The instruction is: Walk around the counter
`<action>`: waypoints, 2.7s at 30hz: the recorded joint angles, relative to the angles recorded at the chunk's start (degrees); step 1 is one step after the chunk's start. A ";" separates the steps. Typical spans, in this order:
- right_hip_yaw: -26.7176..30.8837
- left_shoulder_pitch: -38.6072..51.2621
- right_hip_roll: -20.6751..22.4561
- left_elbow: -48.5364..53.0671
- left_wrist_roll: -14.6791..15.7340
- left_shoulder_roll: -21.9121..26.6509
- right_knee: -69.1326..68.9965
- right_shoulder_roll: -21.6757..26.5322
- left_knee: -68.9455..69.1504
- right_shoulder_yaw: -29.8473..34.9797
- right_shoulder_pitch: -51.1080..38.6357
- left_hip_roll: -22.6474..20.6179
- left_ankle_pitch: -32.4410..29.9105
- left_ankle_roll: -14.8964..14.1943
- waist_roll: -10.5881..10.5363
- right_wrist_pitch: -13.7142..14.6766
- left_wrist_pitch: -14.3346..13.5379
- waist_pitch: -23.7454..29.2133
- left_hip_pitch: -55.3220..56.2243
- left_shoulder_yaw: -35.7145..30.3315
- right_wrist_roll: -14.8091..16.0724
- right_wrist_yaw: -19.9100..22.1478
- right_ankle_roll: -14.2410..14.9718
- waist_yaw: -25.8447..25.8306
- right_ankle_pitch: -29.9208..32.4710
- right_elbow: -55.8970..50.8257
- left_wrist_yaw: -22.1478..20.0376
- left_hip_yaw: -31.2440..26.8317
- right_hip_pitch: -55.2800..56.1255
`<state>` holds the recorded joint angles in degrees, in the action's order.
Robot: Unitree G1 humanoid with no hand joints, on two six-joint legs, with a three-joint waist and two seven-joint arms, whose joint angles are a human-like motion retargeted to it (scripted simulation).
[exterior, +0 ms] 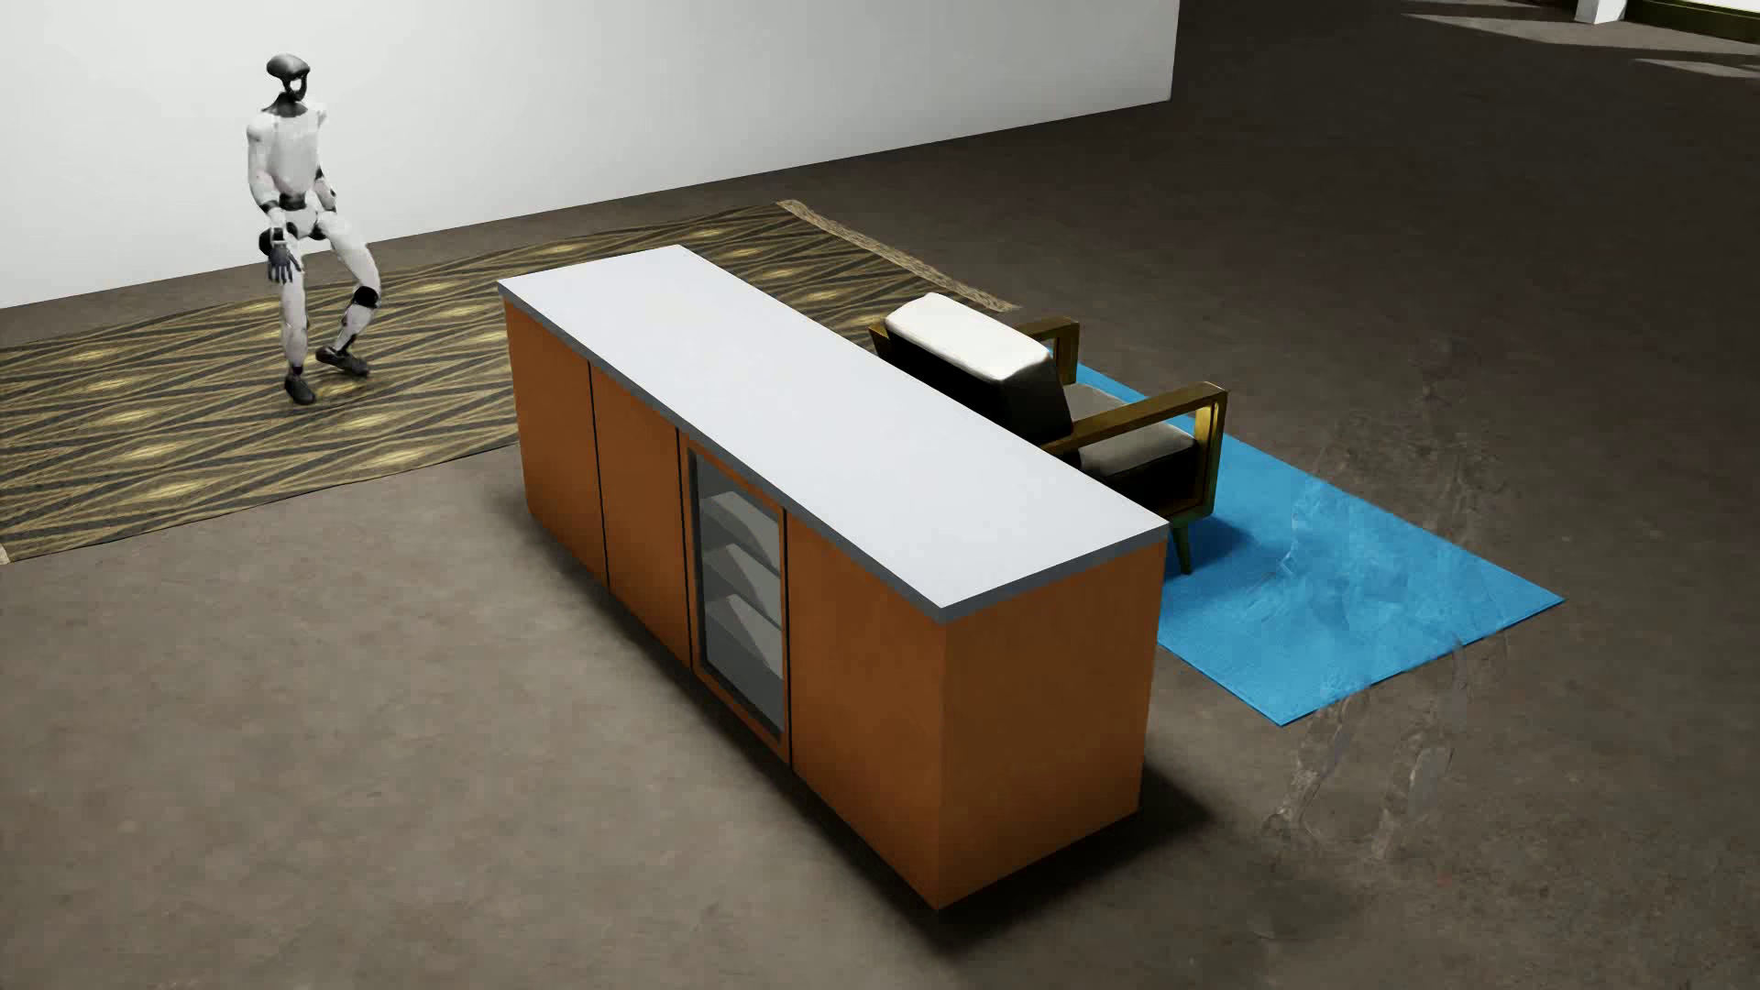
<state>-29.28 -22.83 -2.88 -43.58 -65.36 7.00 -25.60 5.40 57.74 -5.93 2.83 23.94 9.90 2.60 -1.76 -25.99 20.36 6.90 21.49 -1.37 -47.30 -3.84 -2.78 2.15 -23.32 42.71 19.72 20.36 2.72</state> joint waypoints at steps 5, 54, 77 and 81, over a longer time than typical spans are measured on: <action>15.38 -2.24 0.16 -4.10 -9.64 0.31 6.83 11.75 -24.61 5.17 5.66 -15.61 -3.12 -6.71 2.18 10.28 -5.18 1.09 16.73 10.86 0.51 -3.30 4.53 2.86 -2.22 -8.19 2.06 -27.08 -6.86; 25.52 14.84 -6.72 -5.62 -10.08 -8.40 -56.85 -1.61 -27.54 8.16 15.65 -30.60 -0.48 5.54 5.94 6.72 1.75 4.59 -6.67 0.98 0.40 1.13 -1.54 1.70 21.25 -5.03 -15.86 -7.35 13.51; 18.93 5.61 7.93 -1.27 6.99 -6.09 0.19 -3.18 3.33 5.84 8.02 -12.82 -10.88 -1.98 -1.45 13.26 5.58 2.70 7.86 7.84 -4.89 -4.43 -2.67 1.42 6.42 -8.84 -21.40 -11.86 -0.94; 22.81 -7.38 10.40 -3.66 -1.31 -2.91 9.02 0.39 -48.87 11.05 -1.29 -13.45 -10.67 -9.86 -1.88 14.34 1.03 2.24 7.14 -1.04 -2.33 -2.57 -1.05 2.60 2.90 -11.20 -13.53 -1.17 -14.62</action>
<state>-6.47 -30.21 7.53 -47.24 -66.67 4.09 -16.58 5.79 8.87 5.12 1.54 10.50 -0.78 -7.26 -3.65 -11.65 21.39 9.14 28.64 -2.41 -49.63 -6.41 -3.83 4.75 -20.42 31.51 6.19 19.19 -11.90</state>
